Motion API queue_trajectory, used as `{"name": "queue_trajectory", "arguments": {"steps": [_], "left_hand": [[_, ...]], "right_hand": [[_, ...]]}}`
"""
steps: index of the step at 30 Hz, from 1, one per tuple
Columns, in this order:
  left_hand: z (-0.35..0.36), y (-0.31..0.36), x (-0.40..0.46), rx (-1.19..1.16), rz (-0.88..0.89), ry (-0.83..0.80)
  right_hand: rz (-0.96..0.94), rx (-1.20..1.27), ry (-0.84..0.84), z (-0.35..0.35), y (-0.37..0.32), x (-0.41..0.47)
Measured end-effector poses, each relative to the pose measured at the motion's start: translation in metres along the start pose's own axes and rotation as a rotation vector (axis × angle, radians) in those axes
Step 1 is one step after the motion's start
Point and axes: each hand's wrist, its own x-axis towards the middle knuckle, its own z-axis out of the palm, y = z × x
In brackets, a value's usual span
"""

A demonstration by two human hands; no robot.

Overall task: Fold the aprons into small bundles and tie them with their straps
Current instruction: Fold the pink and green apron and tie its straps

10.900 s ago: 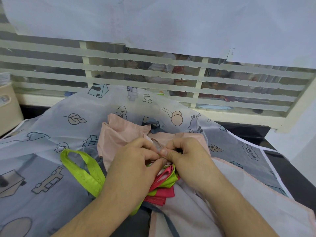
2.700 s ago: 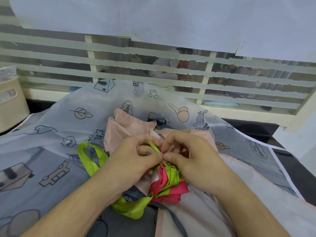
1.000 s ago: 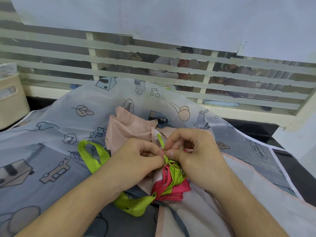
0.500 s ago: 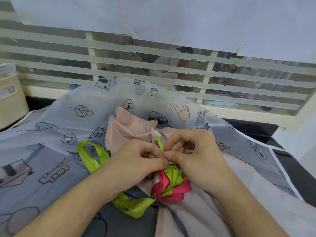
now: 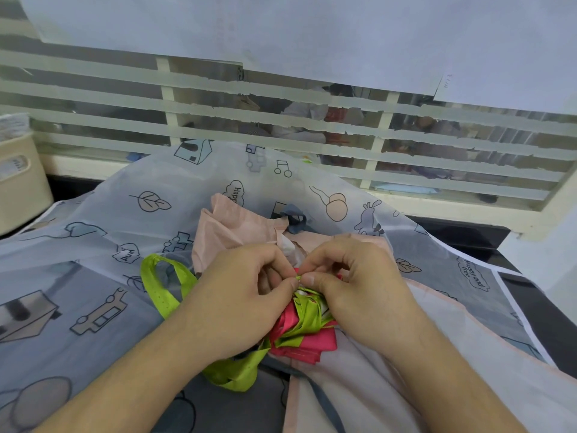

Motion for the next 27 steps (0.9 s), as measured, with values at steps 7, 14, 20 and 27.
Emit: {"name": "queue_trajectory", "arguments": {"steps": [7,14,20,27], "left_hand": [[0.006,-0.002,-0.002,0.186,0.187,0.084],[0.010,-0.003,0.001,0.223,0.217,0.092],[0.006,-0.001,-0.001,0.068,0.127,0.065],[0.000,0.008,-0.003,0.016,0.081,0.097]], "right_hand": [[0.100,-0.054,-0.132,0.004,0.000,0.003],[0.143,-0.005,-0.213,0.004,0.004,0.002],[0.239,0.098,-0.185,0.005,0.002,0.002],[0.319,0.144,-0.182,0.004,-0.003,0.001]]}}
